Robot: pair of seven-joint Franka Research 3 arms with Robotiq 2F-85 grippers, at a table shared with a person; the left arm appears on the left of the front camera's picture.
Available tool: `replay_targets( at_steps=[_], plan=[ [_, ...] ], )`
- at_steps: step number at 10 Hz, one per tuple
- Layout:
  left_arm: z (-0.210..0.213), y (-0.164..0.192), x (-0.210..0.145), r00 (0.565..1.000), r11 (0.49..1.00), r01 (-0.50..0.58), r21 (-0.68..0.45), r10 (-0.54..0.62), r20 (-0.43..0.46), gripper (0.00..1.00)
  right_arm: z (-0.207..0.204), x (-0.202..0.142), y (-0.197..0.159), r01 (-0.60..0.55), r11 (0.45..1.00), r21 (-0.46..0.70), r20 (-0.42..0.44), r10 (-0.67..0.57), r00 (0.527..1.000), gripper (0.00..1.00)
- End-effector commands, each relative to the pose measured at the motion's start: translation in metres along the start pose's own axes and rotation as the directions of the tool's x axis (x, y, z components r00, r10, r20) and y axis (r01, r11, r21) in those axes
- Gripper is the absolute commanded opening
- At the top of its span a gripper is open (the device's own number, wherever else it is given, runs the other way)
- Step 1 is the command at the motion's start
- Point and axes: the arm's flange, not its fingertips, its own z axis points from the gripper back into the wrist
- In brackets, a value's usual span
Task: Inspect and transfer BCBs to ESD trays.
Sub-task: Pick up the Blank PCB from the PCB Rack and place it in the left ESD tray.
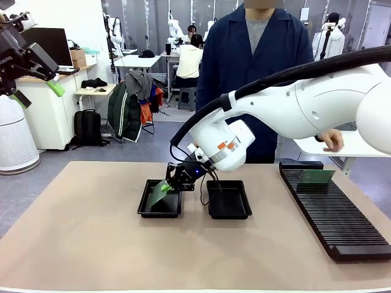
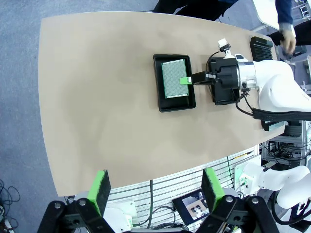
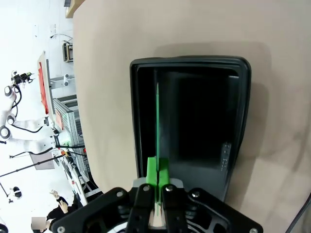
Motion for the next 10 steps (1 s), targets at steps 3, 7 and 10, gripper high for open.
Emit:
replay_targets(
  at_steps=[3, 7, 10],
  plan=[
    [-0.001, 0.000, 0.000, 1.000, 1.000, -0.001, 0.001, 0.001, -0.001, 1.00, -0.012, 0.010, 0.006, 0.034, 0.999, -0.043, 0.007, -0.034, 0.999, 0.02],
    [-0.001, 0.000, 0.000, 1.000, 1.000, -0.001, 0.001, 0.001, -0.001, 1.00, -0.005, 0.005, 0.000, 0.015, 1.000, -0.015, -0.004, -0.015, 1.000, 0.02],
    [-0.001, 0.000, 0.000, 1.000, 1.000, -0.001, 0.001, 0.001, -0.001, 1.00, -0.011, 0.001, 0.012, 0.009, 0.997, -0.075, -0.027, -0.011, 1.000, 0.02]
  ],
)
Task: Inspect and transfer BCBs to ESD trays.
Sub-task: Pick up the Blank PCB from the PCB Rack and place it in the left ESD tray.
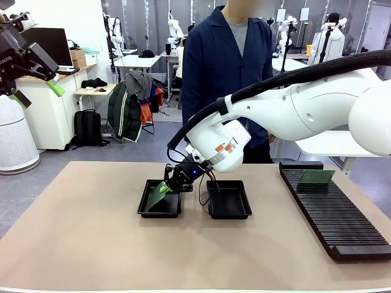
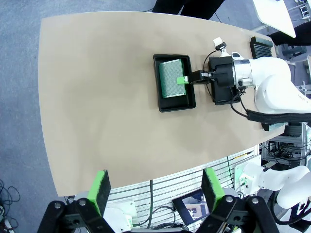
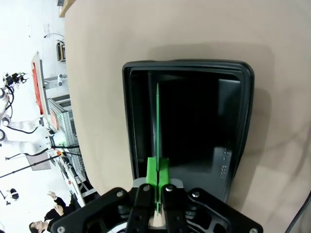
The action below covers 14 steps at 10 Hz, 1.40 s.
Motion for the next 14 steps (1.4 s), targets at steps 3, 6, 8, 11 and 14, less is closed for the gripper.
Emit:
replay_targets(
  at_steps=[3, 6, 8, 11, 14],
  plan=[
    [-0.001, 0.000, 0.000, 1.000, 1.000, -0.001, 0.001, 0.001, -0.001, 1.00, -0.001, -0.004, 0.015, 0.029, 0.994, -0.108, 0.006, -0.028, 1.000, 0.05],
    [-0.001, 0.000, 0.000, 1.000, 1.000, -0.001, 0.001, 0.001, -0.001, 1.00, 0.002, -0.007, 0.022, 0.037, 0.987, -0.159, 0.020, -0.034, 0.999, 0.18],
    [-0.001, 0.000, 0.000, 1.000, 1.000, -0.001, 0.001, 0.001, -0.001, 1.00, 0.007, -0.011, 0.031, 0.037, 0.975, -0.219, 0.033, -0.030, 0.999, 0.27],
    [-0.001, 0.000, 0.000, 1.000, 1.000, -0.001, 0.001, 0.001, -0.001, 1.00, 0.015, -0.013, 0.054, 0.034, 0.932, -0.361, 0.045, -0.019, 0.999, 0.42],
    [-0.001, 0.000, 0.000, 1.000, 1.000, -0.001, 0.001, 0.001, -0.001, 1.00, 0.031, -0.016, 0.076, 0.042, 0.862, -0.504, 0.065, -0.011, 0.998, 0.70]
  ],
)
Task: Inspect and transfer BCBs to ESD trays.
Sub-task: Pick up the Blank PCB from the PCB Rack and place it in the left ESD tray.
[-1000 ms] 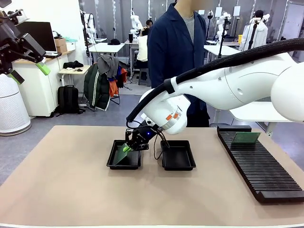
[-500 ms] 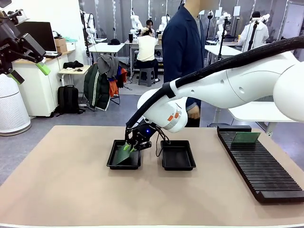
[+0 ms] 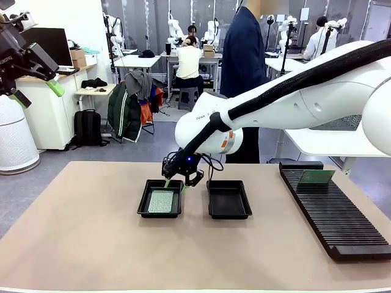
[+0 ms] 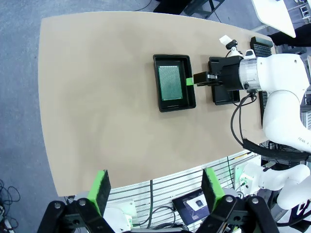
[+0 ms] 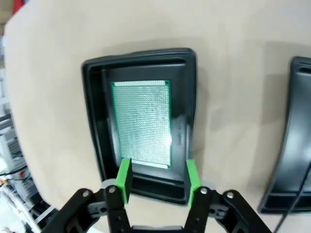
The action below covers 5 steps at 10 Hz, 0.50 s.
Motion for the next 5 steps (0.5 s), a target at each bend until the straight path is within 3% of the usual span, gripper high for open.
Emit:
replay_targets(
  at_steps=[1, 3, 5],
  plan=[
    [-0.001, 0.000, 0.000, 1.000, 1.000, -0.001, 0.001, 0.001, -0.001, 1.00, 0.019, -0.003, 0.019, 0.006, 0.991, -0.131, 0.002, -0.005, 1.000, 0.78],
    [-0.001, 0.000, 0.000, 1.000, 1.000, -0.001, 0.001, 0.001, -0.001, 1.00, 0.036, -0.007, 0.024, -0.011, 0.977, -0.211, -0.008, 0.010, 1.000, 0.98],
    [-0.001, 0.000, 0.000, 1.000, 1.000, -0.001, 0.001, 0.001, -0.001, 1.00, 0.054, -0.011, 0.027, -0.013, 0.968, -0.249, 0.000, 0.013, 1.000, 1.00]
  ],
)
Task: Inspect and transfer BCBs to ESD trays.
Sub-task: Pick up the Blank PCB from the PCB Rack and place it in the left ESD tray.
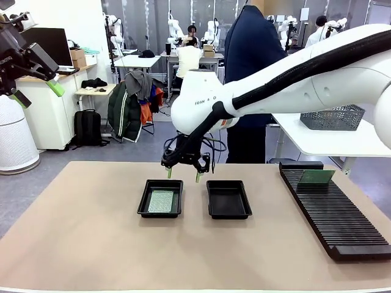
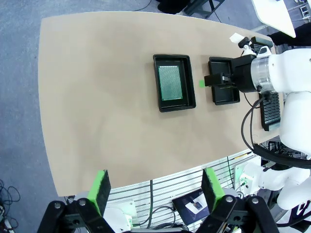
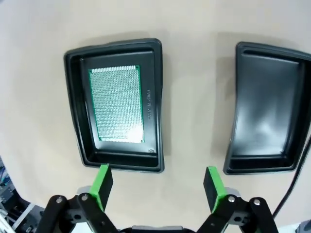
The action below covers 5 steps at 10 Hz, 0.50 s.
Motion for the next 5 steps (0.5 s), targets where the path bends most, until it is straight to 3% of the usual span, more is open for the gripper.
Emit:
replay_targets(
  at_steps=[1, 5],
  plan=[
    [-0.0005, 0.0001, -0.0005, 1.000, 1.000, 0.000, 0.001, 0.000, -0.001, 1.00, 0.0123, -0.0029, 0.0027, 0.017, 0.998, -0.055, 0.011, -0.016, 1.000, 1.00],
    [-0.0005, 0.0001, -0.0005, 1.000, 1.000, 0.000, 0.001, 0.000, -0.001, 1.00, 0.0134, -0.0001, -0.0001, -0.006, 1.000, -0.026, -0.006, 0.006, 1.000, 1.00]
  ],
)
